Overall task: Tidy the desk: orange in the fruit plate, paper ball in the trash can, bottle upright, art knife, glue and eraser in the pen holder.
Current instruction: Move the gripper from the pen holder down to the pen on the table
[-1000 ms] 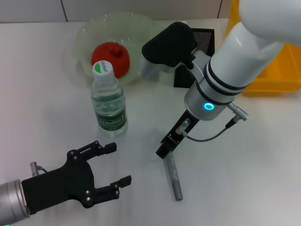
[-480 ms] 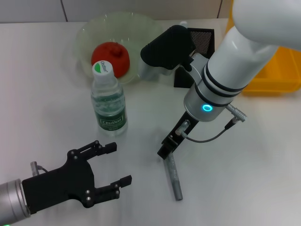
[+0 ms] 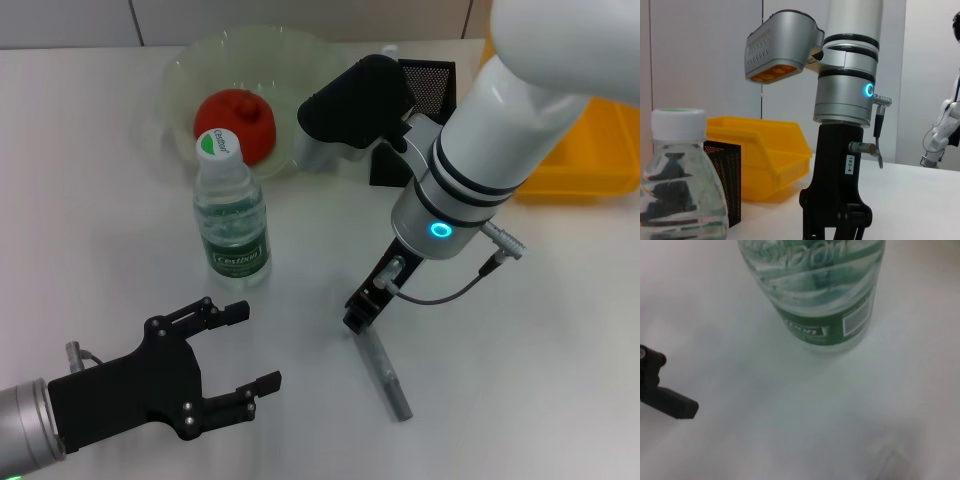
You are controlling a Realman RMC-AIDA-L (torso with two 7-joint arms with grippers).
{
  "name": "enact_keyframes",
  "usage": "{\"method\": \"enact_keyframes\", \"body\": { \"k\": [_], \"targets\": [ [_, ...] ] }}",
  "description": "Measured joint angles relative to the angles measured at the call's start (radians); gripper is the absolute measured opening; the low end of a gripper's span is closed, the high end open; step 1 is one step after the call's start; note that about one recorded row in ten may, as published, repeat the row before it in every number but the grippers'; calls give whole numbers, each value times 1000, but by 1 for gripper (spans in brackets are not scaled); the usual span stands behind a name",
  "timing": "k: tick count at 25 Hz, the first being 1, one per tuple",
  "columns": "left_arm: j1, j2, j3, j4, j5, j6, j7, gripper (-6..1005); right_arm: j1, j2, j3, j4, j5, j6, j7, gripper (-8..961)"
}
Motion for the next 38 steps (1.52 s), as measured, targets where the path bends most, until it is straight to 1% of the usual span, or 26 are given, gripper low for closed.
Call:
{"method": "enact_keyframes", "body": {
  "k": [2, 7, 19, 22, 25, 32, 37, 38],
  "targets": [
    [-1, 0, 0, -1, 0, 0, 0, 798, 1, 0, 0, 2, 0, -9, 2, 421],
    [-2, 0, 0, 0, 0, -3, 0, 799, 2, 0, 0, 3, 0, -25, 4, 318],
    [-6, -2, 0, 4, 0, -9, 0, 798, 6, 0, 1, 5, -6, -56, 1, 195],
    [-11, -3, 0, 3, 0, -10, 0, 799, 14, 0, 1, 22, -6, -57, -1, 85],
    [-15, -3, 0, 2, 0, -11, 0, 798, 21, 0, -3, 32, -6, -59, -4, 79],
    [-17, -3, 0, 5, 0, -11, -4, 795, 3, -3, -2, -6, -19, -70, -6, 65],
    [-19, -5, 0, 5, 0, -11, -4, 795, 1, -3, -1, -9, -22, -73, -6, 64],
    [-19, -5, 0, 5, 0, -11, -4, 795, 1, -3, -1, -9, -22, -73, -6, 81]
  ]
}}
